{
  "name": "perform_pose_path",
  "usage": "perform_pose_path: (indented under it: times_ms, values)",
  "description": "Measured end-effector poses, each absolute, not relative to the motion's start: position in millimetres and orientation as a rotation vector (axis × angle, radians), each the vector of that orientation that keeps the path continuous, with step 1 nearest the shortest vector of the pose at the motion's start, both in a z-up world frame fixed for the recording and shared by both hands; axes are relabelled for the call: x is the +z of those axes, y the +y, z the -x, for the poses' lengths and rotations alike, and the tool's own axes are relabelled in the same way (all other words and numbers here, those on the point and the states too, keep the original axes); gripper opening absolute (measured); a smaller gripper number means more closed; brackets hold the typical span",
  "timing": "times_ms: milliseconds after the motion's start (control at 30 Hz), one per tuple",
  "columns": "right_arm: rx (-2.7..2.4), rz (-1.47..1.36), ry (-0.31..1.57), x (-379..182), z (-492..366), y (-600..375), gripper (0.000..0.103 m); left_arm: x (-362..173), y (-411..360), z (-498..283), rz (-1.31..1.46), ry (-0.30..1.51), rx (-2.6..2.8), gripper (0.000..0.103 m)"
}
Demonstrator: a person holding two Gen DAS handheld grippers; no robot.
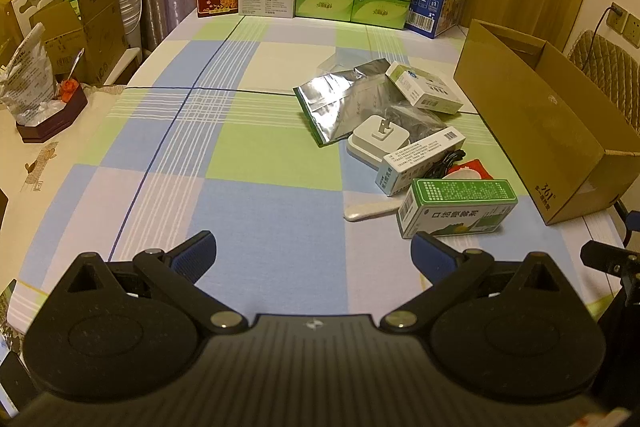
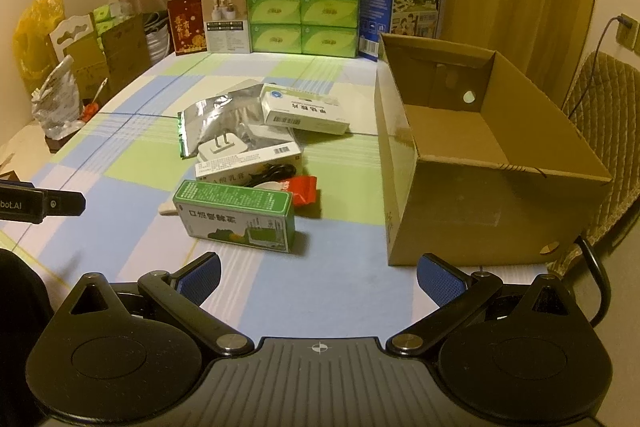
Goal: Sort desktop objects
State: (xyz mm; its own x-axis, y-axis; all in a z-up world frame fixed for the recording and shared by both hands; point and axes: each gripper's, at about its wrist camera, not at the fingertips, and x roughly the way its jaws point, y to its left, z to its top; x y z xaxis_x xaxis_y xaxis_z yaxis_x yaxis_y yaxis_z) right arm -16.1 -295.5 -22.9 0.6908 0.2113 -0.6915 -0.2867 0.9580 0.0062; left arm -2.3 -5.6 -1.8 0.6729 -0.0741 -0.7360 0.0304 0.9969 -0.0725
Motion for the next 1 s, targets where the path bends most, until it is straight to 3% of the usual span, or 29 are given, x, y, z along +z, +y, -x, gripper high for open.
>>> perform_pose_path:
  times_ms: [567, 1000]
  values:
    - [0.341, 0.079, 0.810, -22, 11, -299, 0.101, 1, 12, 4, 0.041, 0.842, -0.094, 0.102]
    - [0.550, 0.209, 0.774, -22, -15, -270, 0.101, 8, 15, -34, -0.126, 0.847, -0.238, 0.102]
